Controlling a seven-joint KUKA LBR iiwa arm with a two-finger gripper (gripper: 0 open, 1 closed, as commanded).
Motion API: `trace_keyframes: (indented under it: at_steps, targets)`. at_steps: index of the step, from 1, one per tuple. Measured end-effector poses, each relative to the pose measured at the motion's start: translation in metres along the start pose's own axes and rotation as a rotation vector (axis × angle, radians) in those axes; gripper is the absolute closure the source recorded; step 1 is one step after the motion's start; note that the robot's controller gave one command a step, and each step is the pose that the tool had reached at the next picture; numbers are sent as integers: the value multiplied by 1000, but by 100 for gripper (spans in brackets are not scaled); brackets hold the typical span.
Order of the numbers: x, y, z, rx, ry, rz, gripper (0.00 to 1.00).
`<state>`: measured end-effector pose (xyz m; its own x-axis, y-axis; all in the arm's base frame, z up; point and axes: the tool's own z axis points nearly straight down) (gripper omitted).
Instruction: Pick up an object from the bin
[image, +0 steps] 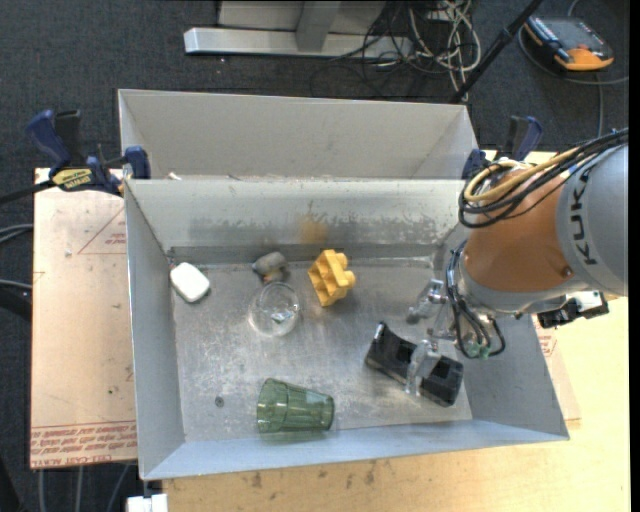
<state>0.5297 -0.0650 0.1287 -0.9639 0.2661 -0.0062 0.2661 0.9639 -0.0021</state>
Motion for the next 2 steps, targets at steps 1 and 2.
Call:
trace_keyframes:
  at_steps: [1,2]
  targets:
    - [-58,18,52,-6,44,-292,100]
    - [-58,18,52,-6,44,-292,100]
